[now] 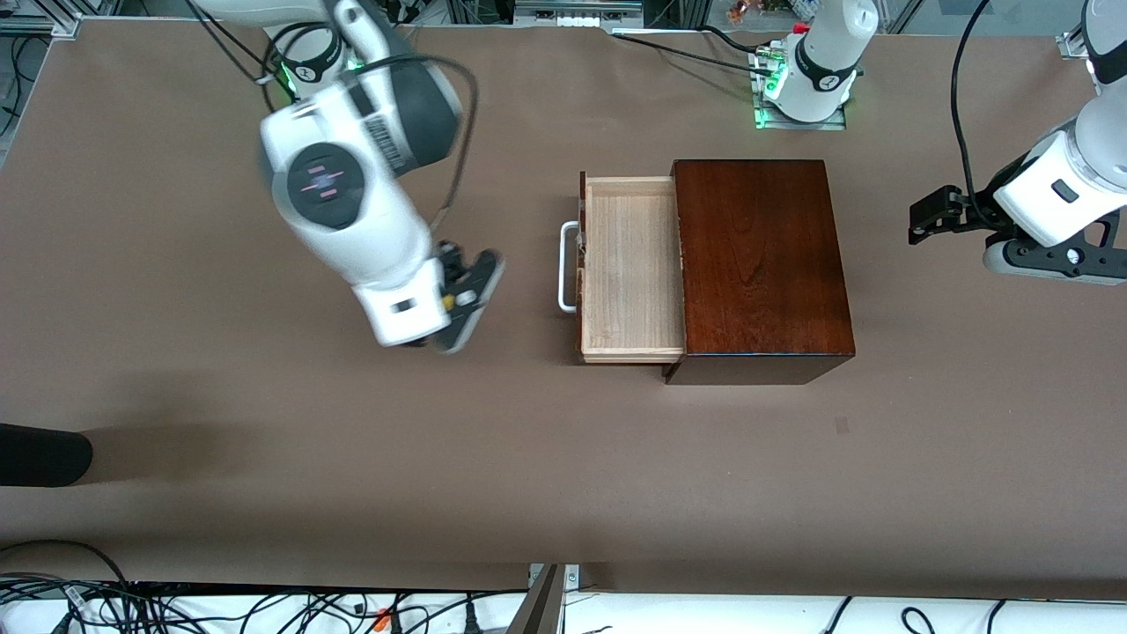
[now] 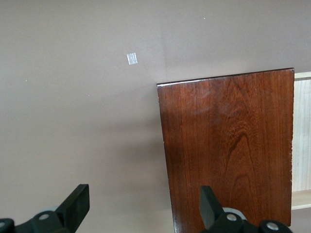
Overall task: Open drawer, take yellow block, close drawer
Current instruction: 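Lift the yellow cube out with the right gripper and carry it aside, then place the cube with the right gripper while the left gripper reaches the drawer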
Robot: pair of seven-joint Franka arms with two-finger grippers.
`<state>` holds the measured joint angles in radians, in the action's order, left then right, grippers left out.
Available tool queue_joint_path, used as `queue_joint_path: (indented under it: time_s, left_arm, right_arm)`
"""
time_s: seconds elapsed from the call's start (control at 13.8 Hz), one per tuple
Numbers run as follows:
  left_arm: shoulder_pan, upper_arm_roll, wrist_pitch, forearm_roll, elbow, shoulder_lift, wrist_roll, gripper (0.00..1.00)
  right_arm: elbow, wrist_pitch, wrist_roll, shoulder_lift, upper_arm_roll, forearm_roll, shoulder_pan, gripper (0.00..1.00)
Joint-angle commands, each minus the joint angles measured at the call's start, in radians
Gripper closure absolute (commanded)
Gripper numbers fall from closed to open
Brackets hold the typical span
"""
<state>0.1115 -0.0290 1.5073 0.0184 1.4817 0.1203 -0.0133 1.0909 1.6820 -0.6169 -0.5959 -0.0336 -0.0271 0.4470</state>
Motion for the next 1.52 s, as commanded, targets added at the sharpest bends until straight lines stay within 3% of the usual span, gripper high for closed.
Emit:
queue_joint_path:
  time_s: [0.0, 0.36, 0.58, 0.87, 1.02, 1.31, 1.45]
  left_arm:
    - [0.019, -0.002, 0.005, -0.005, -0.003, -0.008, -0.004, 0.00]
    - [0.114, 0.052, 0.004, -0.005, -0.017, 0.018, -0.004, 0.00]
    - [0.151, 0.107, 0.013, 0.012, -0.018, 0.033, -0.007, 0.00]
    - [0.180, 0.191, 0.117, 0.160, -0.020, 0.079, -0.020, 0.00]
    - [0.235, 0.237, 0.195, 0.155, -0.029, 0.117, -0.020, 0.00]
    - [0.406, 0.239, 0.301, 0.074, -0.032, 0.205, -0.039, 0.00]
    - [0.494, 0.239, 0.336, 0.029, -0.032, 0.257, -0.138, 0.00]
  right_arm:
    - [0.012, -0.060, 0.020, 0.028, 0.019, -0.016, -0.063, 0.86]
    - [0.024, -0.148, 0.020, 0.057, 0.132, -0.047, -0.088, 0.86]
    - [0.276, -0.021, 0.043, 0.167, 0.152, -0.085, -0.140, 0.86]
    - [0.581, 0.171, 0.144, 0.266, 0.152, -0.093, -0.197, 0.86]
    - [0.661, 0.215, 0.236, 0.280, 0.150, -0.093, -0.206, 0.87]
    - [0.806, 0.388, 0.296, 0.274, 0.146, -0.091, -0.229, 0.88]
    - [0.892, 0.508, 0.336, 0.268, 0.146, -0.090, -0.231, 0.87]
